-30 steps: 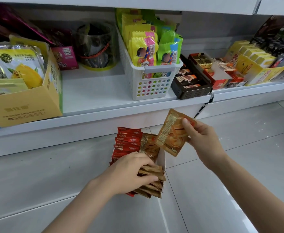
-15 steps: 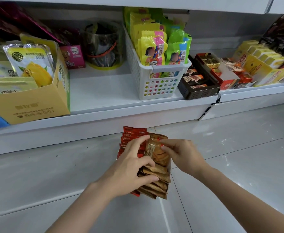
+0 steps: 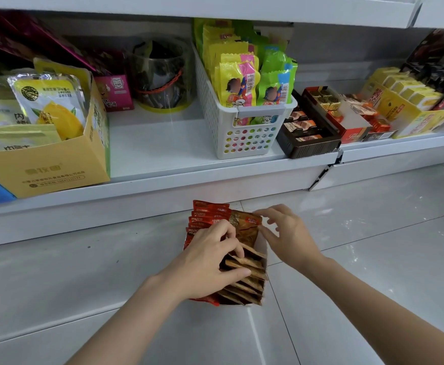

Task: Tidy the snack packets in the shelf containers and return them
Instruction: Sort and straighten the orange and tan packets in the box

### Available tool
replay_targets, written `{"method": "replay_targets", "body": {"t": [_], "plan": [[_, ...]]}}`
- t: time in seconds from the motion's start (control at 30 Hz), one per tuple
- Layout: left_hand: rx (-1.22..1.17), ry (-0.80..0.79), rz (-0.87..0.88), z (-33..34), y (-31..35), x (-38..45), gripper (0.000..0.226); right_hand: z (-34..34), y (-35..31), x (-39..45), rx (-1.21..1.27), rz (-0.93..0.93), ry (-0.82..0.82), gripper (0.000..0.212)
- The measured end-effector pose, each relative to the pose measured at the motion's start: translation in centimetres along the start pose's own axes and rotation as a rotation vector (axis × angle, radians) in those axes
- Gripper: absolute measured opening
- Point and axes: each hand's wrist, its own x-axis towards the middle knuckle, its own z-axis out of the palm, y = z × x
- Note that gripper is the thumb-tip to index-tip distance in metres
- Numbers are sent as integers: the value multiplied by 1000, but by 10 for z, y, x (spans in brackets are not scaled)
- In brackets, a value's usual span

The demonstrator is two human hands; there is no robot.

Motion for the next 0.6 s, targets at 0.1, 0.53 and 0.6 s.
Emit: {"method": "replay_targets", "body": {"t": [0.1,0.53,0.6], "plan": [[-34,-3,21,-1,1,0,26,12,-3,1,35,101,25,26],[-77,0,-2,-1,5,-8,21,8,0,1,178,153,123,9],[-83,0,-19,-2,4,-8,21,-10,4,4,403,248,172,16]]}}
